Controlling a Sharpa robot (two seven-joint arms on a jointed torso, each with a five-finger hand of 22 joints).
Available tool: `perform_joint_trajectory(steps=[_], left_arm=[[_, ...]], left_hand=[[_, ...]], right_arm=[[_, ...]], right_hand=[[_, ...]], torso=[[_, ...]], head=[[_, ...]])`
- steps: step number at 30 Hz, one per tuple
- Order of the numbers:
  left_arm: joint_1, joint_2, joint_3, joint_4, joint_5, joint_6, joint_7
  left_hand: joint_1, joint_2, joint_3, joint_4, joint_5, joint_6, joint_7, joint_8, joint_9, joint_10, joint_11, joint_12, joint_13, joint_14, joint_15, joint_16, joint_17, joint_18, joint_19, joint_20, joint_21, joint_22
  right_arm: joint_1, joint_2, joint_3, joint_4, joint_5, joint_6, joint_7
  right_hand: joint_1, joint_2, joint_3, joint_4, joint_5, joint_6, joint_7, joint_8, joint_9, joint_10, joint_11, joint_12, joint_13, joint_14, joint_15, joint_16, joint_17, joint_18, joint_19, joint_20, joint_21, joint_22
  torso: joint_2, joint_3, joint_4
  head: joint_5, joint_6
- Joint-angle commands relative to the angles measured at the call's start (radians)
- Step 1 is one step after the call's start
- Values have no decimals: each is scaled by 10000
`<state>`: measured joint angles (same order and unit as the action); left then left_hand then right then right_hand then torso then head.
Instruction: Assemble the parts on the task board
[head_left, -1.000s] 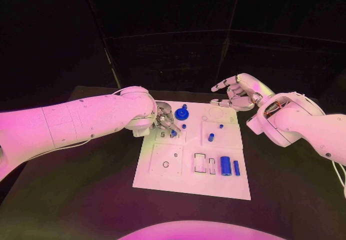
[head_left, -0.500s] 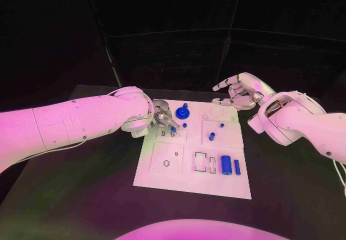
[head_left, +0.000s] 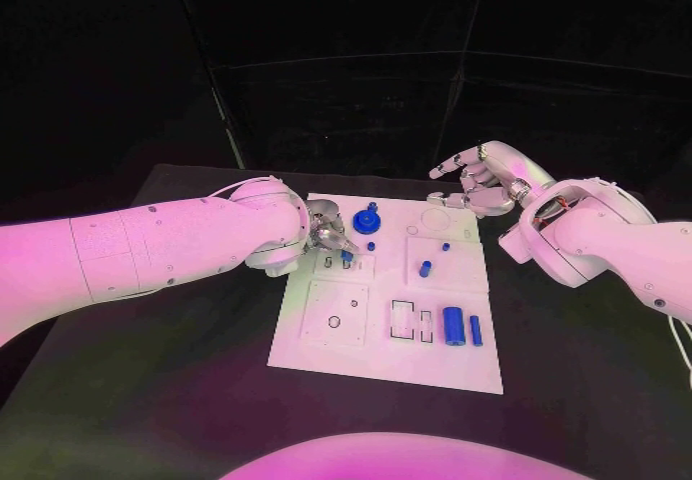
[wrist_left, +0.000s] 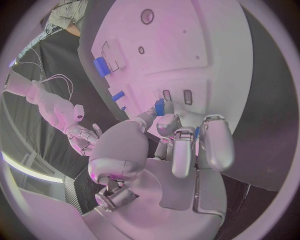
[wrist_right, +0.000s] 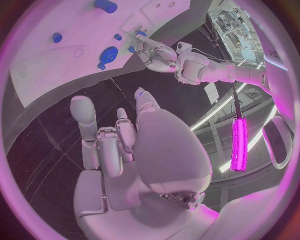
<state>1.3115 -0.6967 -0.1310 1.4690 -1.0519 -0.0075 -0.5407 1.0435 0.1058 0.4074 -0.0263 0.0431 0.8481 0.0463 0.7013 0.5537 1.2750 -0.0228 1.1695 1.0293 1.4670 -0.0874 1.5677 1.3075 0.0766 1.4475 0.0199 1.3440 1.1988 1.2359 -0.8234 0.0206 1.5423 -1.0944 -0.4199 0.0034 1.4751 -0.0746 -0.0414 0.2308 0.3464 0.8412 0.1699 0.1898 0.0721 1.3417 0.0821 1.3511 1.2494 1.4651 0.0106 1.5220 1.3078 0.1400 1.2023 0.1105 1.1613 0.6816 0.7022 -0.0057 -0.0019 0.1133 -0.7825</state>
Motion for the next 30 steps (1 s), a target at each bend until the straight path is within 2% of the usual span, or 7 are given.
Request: perform_joint_trajectory(steps=[1, 12, 30], left_arm=[[-11, 16, -6, 45, -443, -168, 90], [-60, 16, -20, 113, -575, 24, 30], [-78, -13, -24, 121, -682, 199, -123]], left_hand=[[-15, -129, 1292, -1184, 43, -19, -21, 64, 13, 20, -58, -4, -12, 1038, -32, 31, 2633, -4, -28, -32, -65, 11], [-36, -317, 1625, -1174, 43, -35, -28, 113, 67, 32, -66, -4, -21, 1038, -36, 31, 2633, -6, -22, -35, -62, 29], [15, -453, 1804, -1215, 42, -37, -34, 147, 100, 53, -72, 6, -15, 1038, -39, 31, 2633, -7, -21, -37, -66, 34]], right_arm=[[16, 8, 6, 0, 22, 85, -23], [15, 29, 6, -17, 22, 123, -28], [13, 66, 6, -42, 22, 150, -6]], right_hand=[[10, 107, -4, -54, 23, 56, -1, 67, -14, 41, -8, 52, 15, 758, -74, -47, 1335, 110, -6, -35, -34, -8], [3, 122, -2, -54, 33, 62, -2, 72, -15, 44, -10, 54, 16, 760, -76, -44, 1343, 110, -6, -36, -35, -8], [-8, 139, -3, -51, 38, 72, -5, 79, -15, 45, -11, 55, 15, 760, -77, -45, 1343, 110, -7, -38, -38, -12]], torso=[[6, -1, -8], [3, -3, -6], [3, -5, -1]], head=[[3, -24], [8, -46], [40, -78]])
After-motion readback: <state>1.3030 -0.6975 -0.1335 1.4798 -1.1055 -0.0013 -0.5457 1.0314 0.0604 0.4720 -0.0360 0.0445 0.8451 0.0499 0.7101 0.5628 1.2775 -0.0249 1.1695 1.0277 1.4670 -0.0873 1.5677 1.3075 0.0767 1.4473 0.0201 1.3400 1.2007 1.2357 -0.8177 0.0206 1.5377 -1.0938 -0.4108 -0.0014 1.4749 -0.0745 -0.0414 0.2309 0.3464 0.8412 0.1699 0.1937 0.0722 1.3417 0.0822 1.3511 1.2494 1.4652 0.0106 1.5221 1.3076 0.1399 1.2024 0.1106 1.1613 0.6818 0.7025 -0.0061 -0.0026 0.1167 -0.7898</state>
